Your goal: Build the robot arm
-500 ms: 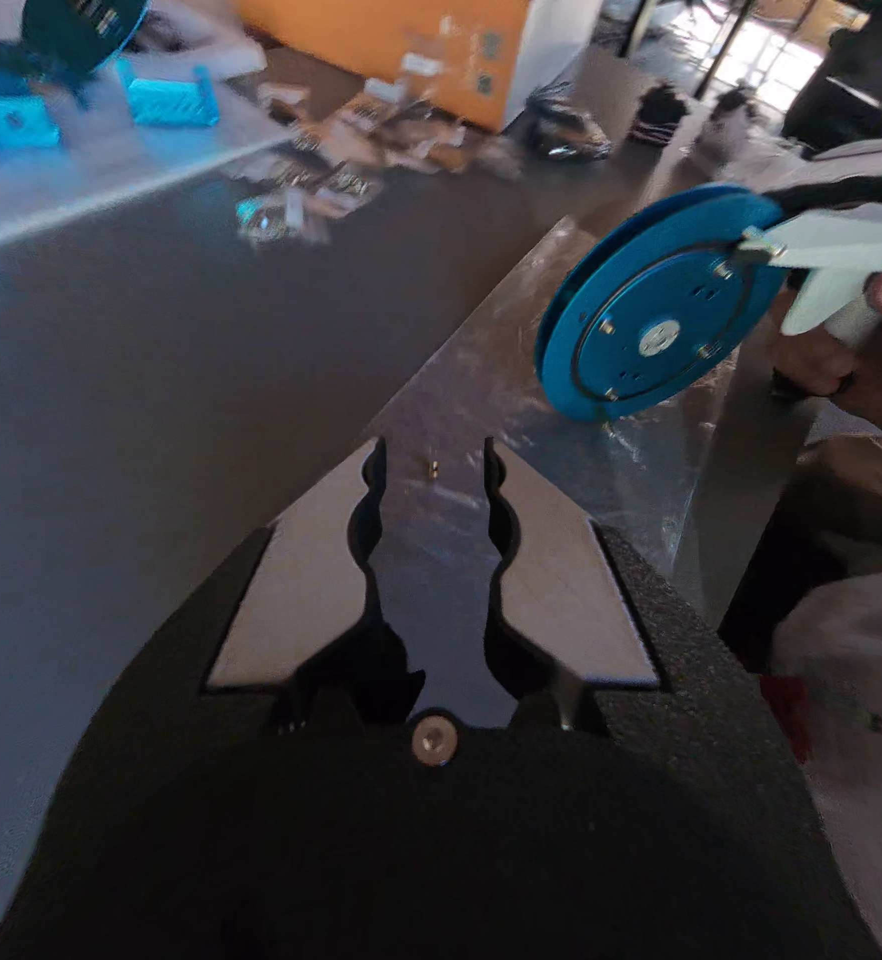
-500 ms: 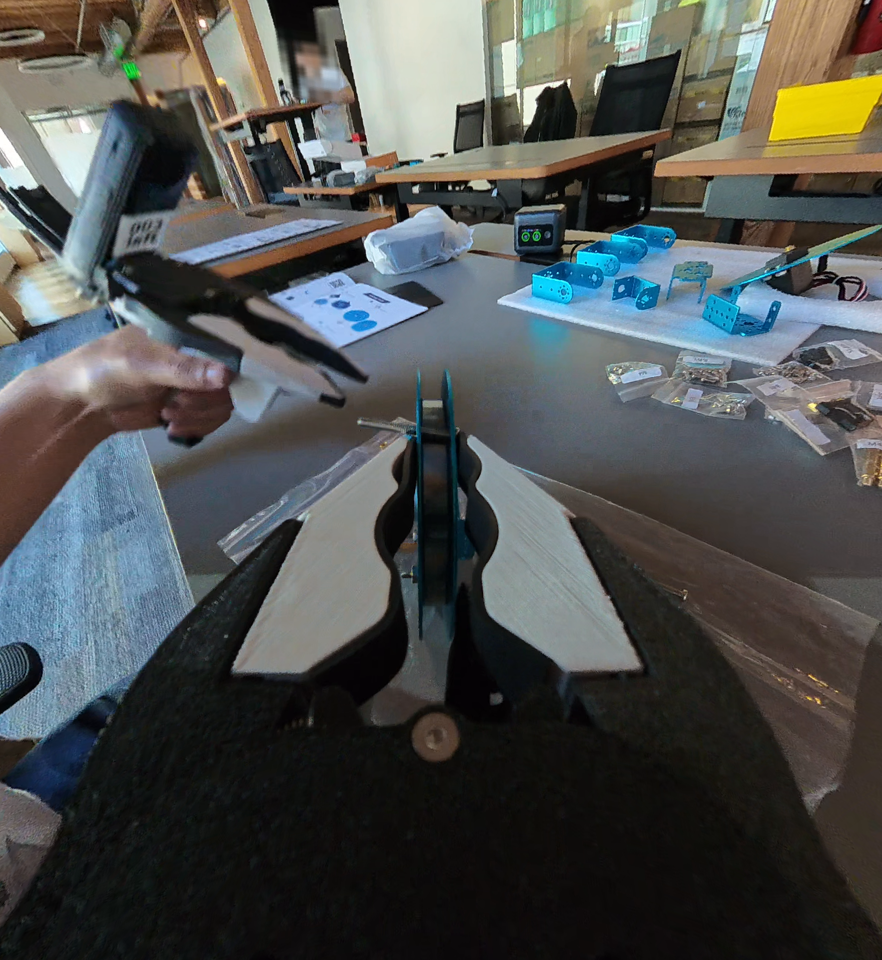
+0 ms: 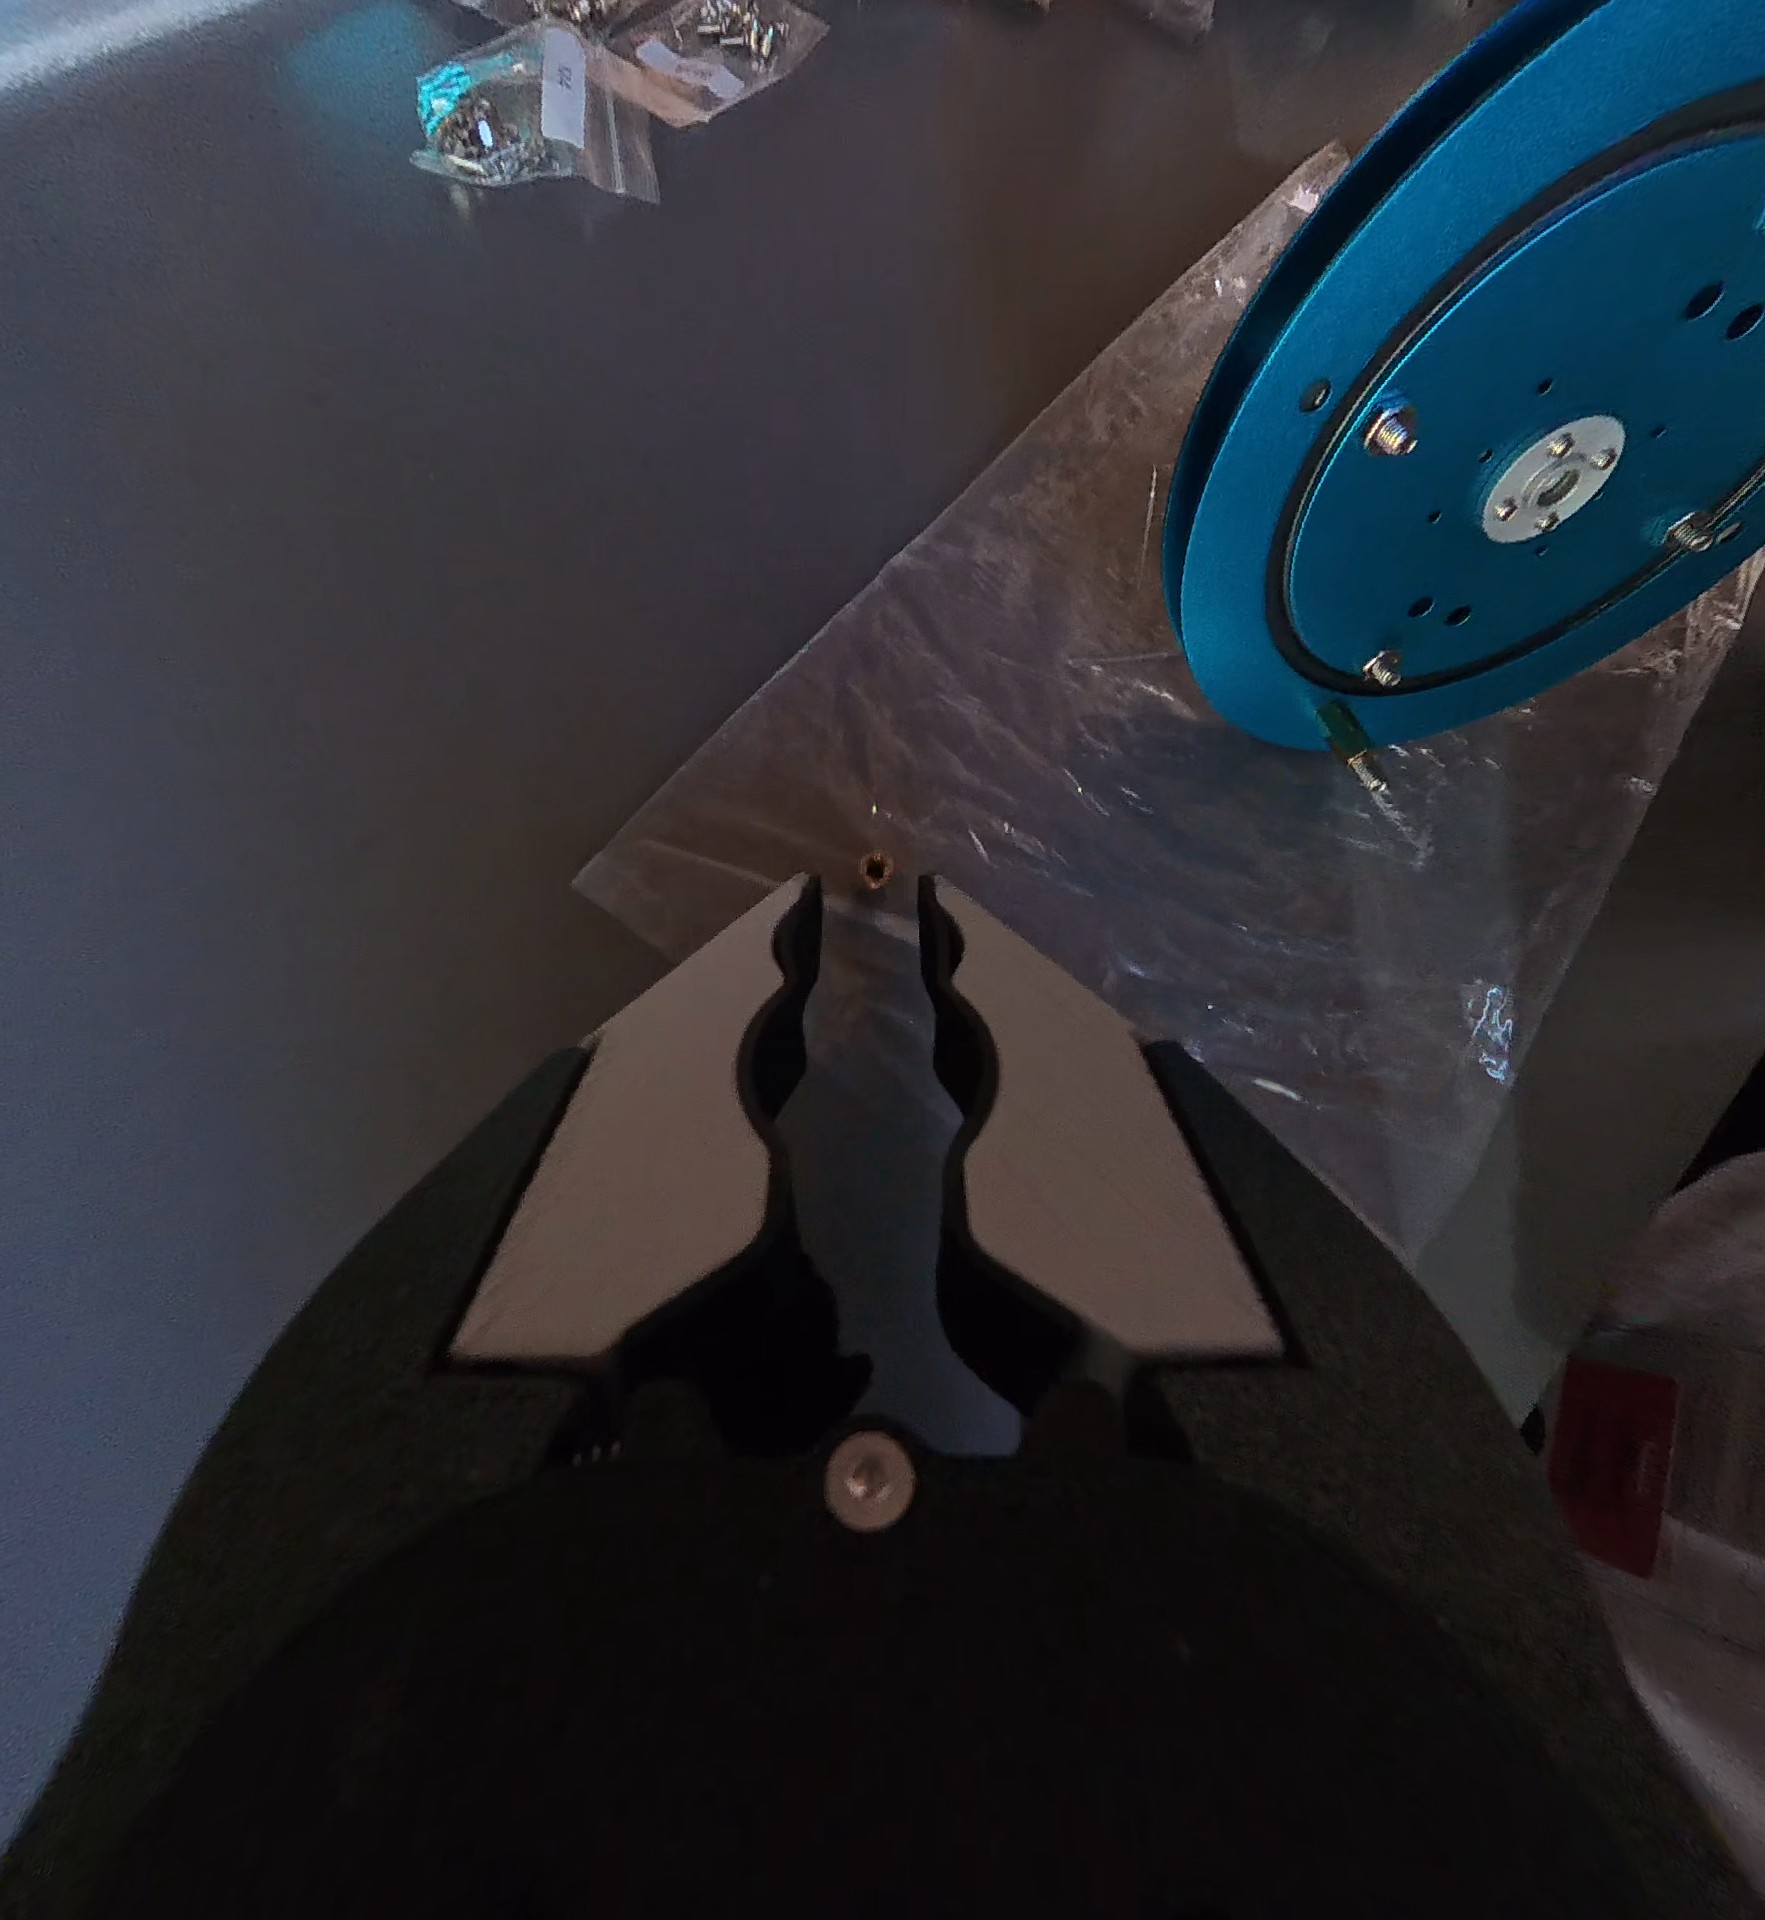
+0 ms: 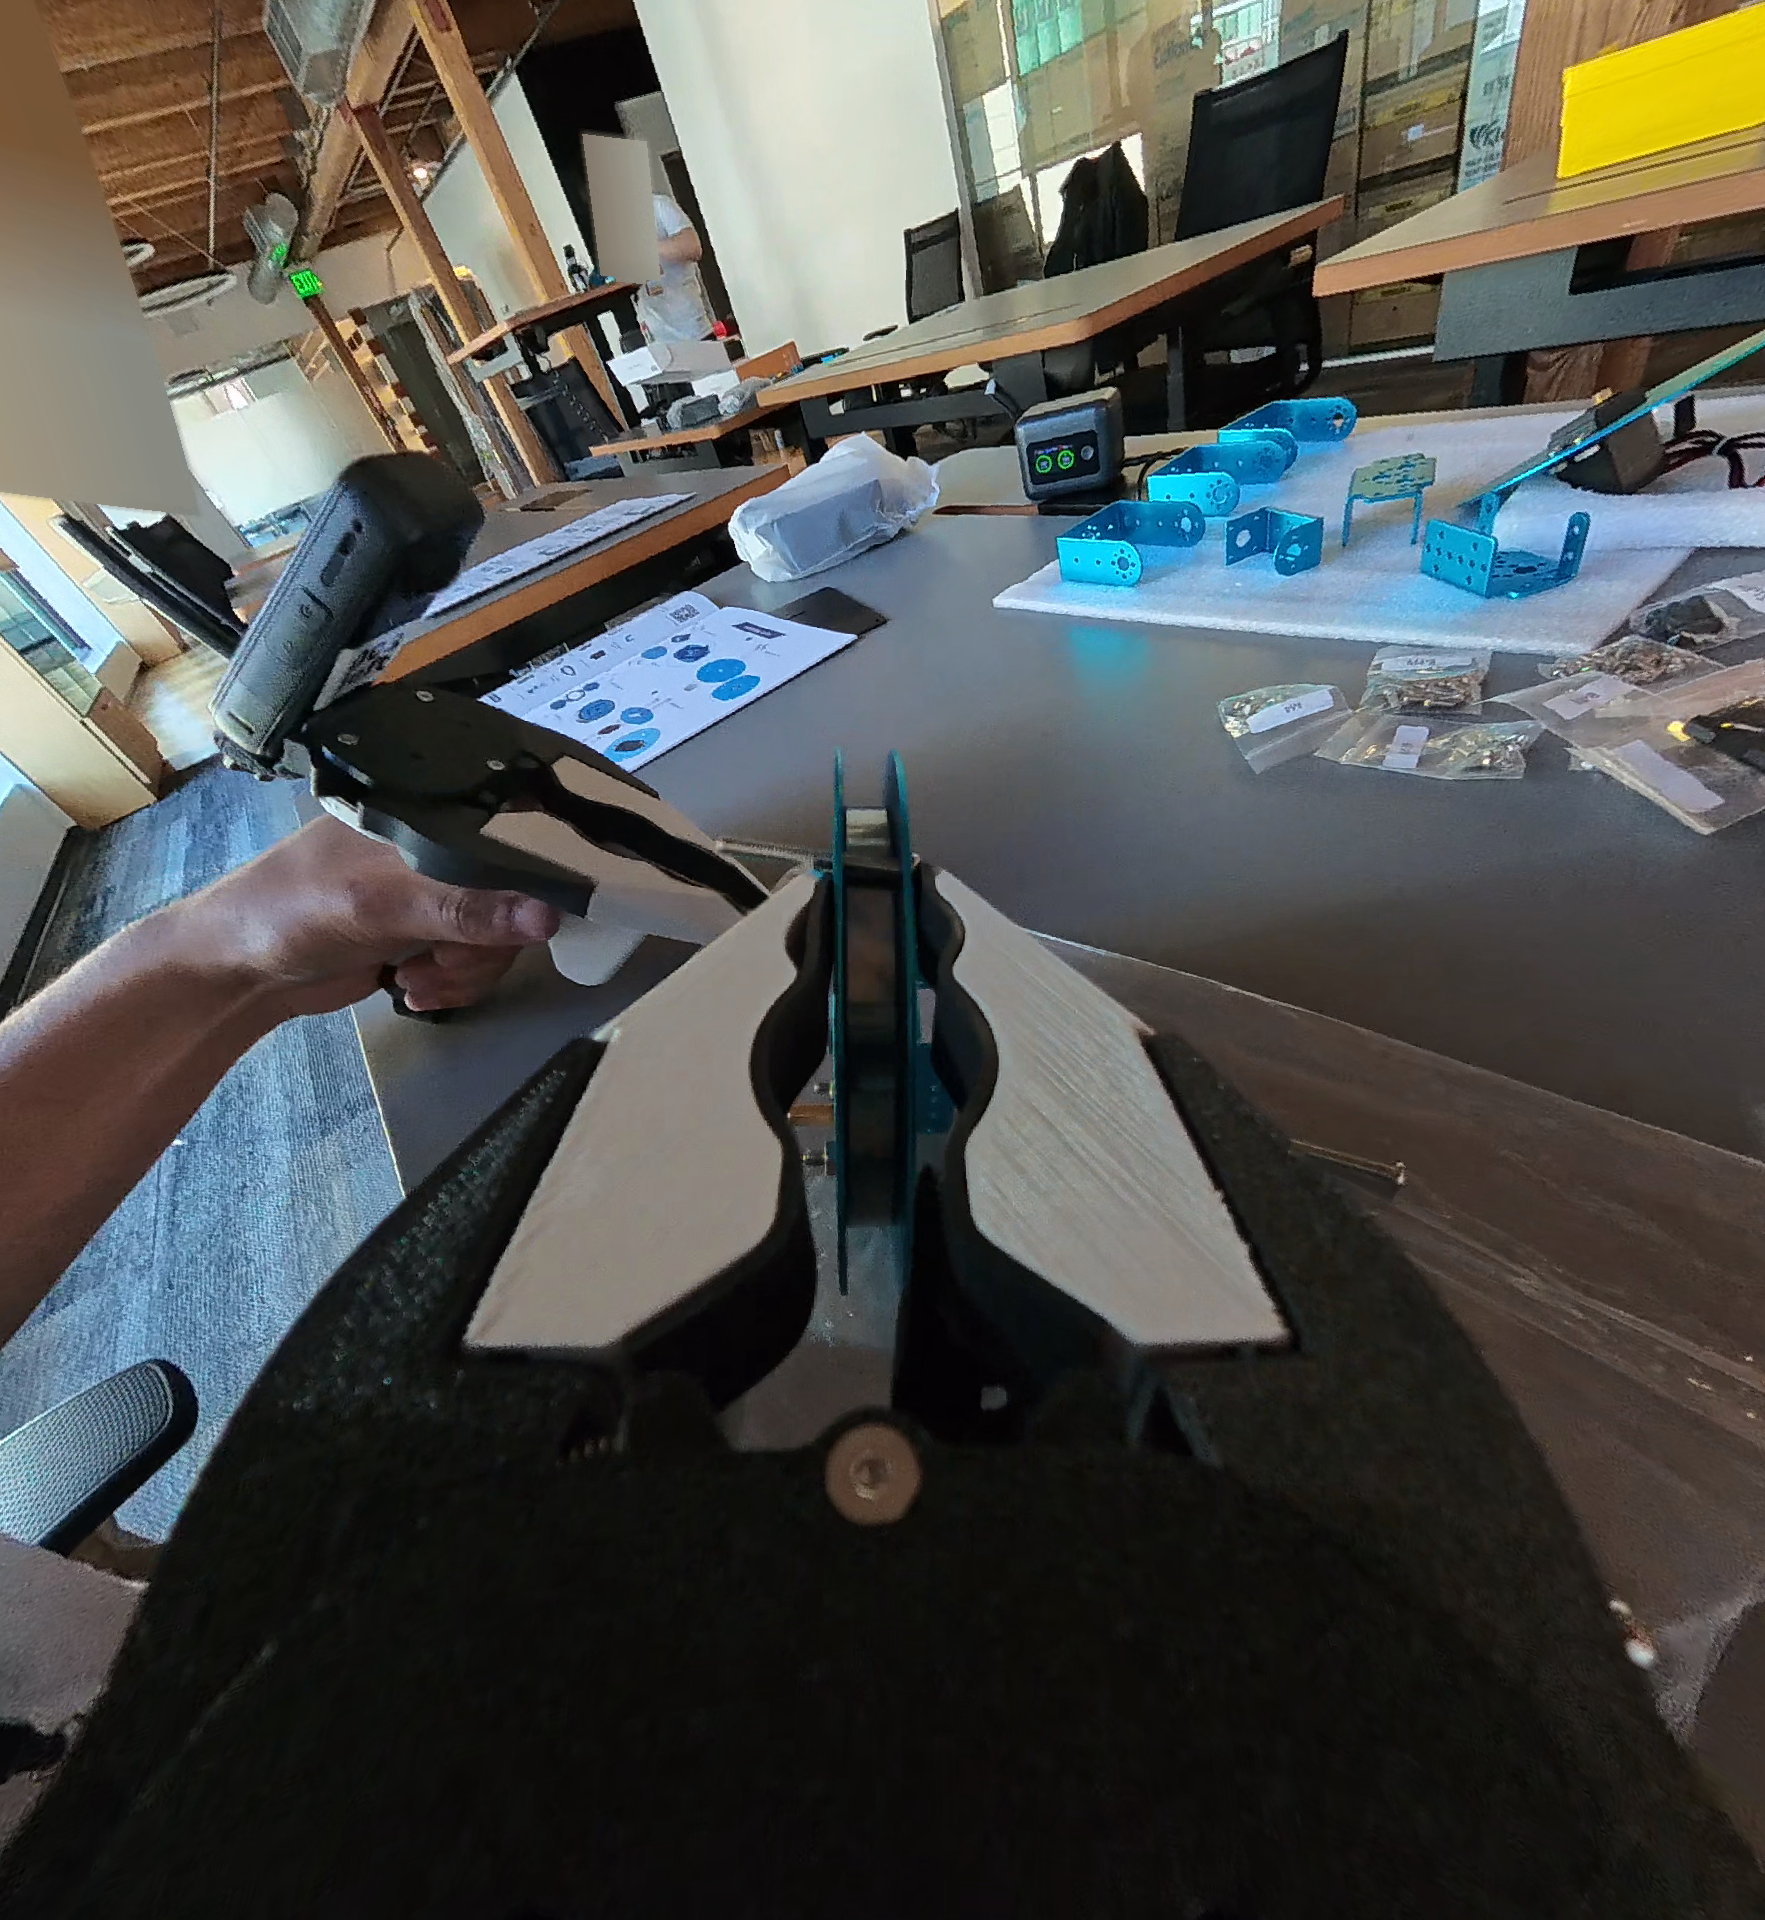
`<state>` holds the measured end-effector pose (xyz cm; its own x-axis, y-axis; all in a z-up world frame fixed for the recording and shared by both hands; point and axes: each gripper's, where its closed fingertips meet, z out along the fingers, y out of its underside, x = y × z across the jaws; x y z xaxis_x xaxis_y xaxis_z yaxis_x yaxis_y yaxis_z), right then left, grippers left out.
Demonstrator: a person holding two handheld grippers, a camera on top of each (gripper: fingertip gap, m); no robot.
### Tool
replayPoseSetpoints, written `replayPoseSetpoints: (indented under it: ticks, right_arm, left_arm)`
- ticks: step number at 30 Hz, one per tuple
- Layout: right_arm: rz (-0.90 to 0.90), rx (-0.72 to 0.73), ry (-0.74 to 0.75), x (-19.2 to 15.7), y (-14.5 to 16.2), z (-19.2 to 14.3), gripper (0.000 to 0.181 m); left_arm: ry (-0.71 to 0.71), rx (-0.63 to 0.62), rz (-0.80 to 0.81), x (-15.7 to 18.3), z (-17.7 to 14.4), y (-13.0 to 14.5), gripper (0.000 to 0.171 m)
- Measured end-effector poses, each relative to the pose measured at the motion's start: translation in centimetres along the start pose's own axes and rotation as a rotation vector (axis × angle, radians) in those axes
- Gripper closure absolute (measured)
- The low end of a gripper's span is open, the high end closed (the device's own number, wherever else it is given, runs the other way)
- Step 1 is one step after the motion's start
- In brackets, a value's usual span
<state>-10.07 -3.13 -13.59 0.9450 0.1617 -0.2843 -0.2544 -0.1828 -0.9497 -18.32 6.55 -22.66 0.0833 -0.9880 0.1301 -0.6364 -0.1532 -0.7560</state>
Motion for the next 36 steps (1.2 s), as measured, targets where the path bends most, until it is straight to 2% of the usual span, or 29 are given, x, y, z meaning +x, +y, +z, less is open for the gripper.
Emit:
replayPoseSetpoints:
  ticks: [3,7,14,16,17,23,27,34,36]
  right_arm:
    - [0.006,0.001,-0.003,0.0,0.0,0.1,0.167]
    - [-0.016,-0.008,0.002,-0.2,0.0,0.1,0.167]
    - [-0.049,-0.012,0.011,-0.5,0.0,0.2,0.167]
    - [-0.042,-0.013,0.01,-0.4,0.0,0.2,0.167]
    - [-0.04,-0.013,0.006,-0.4,0.0,0.1,0.167]
    - [-0.026,-0.015,-0.006,-0.3,0.0,0.1,0.167]
    - [-0.02,-0.014,-0.009,-0.1,0.0,0.1,0.167]
    - [-0.027,-0.019,-0.003,-0.2,0.0,0.0,0.167]
    - [-0.026,-0.021,0.004,-0.1,0.0,0.0,0.167]
  left_arm:
    - [0.005,-0.012,0.021,0.1,0.3,-0.1,0.166]
    - [-0.018,-0.061,0.068,0.1,0.6,0.5,0.168]
    - [0.009,-0.158,0.145,0.6,0.3,0.9,0.166]
    - [0.021,-0.204,0.165,0.7,0.1,0.9,0.15]
    - [0.017,-0.234,0.181,0.6,-0.2,0.9,0.149]
    - [0.019,-0.341,0.301,0.6,-1.3,-0.4,0.156]
    - [0.034,-0.397,0.313,0.3,-0.8,-0.3,0.159]
    - [0.055,-0.438,0.335,0.5,0.2,1.0,0.166]
    - [0.035,-0.396,0.339,0.4,0.0,0.5,0.166]
